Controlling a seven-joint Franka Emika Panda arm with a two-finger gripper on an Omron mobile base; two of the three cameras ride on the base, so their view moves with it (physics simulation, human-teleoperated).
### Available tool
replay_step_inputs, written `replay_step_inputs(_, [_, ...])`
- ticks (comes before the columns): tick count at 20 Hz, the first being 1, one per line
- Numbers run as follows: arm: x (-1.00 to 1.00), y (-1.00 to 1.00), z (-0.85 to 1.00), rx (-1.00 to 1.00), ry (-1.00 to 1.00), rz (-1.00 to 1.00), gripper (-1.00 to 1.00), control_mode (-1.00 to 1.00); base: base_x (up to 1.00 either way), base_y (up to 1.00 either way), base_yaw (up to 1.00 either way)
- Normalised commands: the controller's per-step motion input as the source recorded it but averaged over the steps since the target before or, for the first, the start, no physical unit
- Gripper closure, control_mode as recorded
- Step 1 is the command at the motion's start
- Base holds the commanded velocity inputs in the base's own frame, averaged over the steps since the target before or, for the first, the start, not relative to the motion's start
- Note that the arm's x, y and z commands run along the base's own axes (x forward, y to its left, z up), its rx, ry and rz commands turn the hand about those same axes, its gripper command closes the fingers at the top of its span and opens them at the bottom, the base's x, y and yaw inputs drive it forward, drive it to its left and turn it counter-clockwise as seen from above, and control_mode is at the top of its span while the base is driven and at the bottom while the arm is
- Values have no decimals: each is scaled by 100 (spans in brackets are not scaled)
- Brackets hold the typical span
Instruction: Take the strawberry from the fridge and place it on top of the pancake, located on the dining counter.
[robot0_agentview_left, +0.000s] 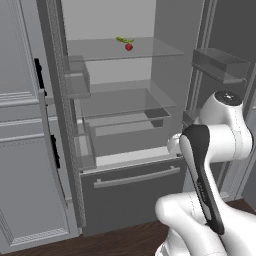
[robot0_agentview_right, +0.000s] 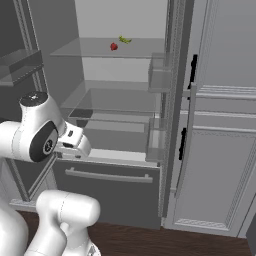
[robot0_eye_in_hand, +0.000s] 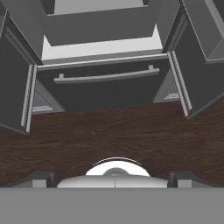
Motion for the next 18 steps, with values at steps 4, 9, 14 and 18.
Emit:
replay_step_inputs(4, [0, 0, 0, 0, 0, 0, -100, 100, 33, 0, 6])
replay_step_inputs(9, [0, 0, 0, 0, 0, 0, -100, 100, 50, 0, 11])
replay_step_inputs(14, [0, 0, 0, 0, 0, 0, -100, 100, 59, 1, 1])
replay_step_inputs(18, [0, 0, 0, 0, 0, 0, -100, 100, 75, 0, -12])
